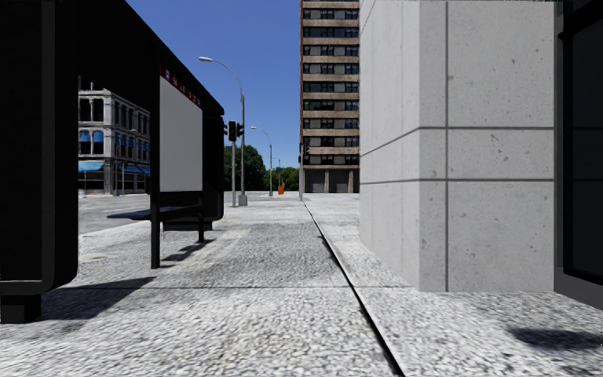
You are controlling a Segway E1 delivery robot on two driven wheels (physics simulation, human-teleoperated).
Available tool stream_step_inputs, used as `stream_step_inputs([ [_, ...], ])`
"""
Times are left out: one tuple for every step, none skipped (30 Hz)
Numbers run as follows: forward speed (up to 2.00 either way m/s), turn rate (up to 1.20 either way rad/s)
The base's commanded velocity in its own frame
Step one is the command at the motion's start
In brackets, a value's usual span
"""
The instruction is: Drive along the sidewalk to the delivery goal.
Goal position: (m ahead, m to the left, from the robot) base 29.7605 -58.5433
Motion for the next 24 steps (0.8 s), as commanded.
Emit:
stream_step_inputs([
  [2.0,0.0],
  [2.0,0.0],
  [2.0,0.0],
  [2.0,0.0],
  [2.0,0.0],
  [2.0,0.0],
  [2.0,0.0],
  [2.0,0.0],
  [2.0,0.0],
  [2.0,0.0],
  [2.0,0.0],
  [2.0,0.0],
  [2.0,0.0],
  [2.0,0.0],
  [2.0,0.0],
  [2.0,0.0],
  [2.0,0.0],
  [2.0,0.0],
  [2.0,0.0],
  [2.0,0.0],
  [2.0,0.0],
  [2.0,0.0],
  [2.0,0.0],
  [2.0,0.0],
])
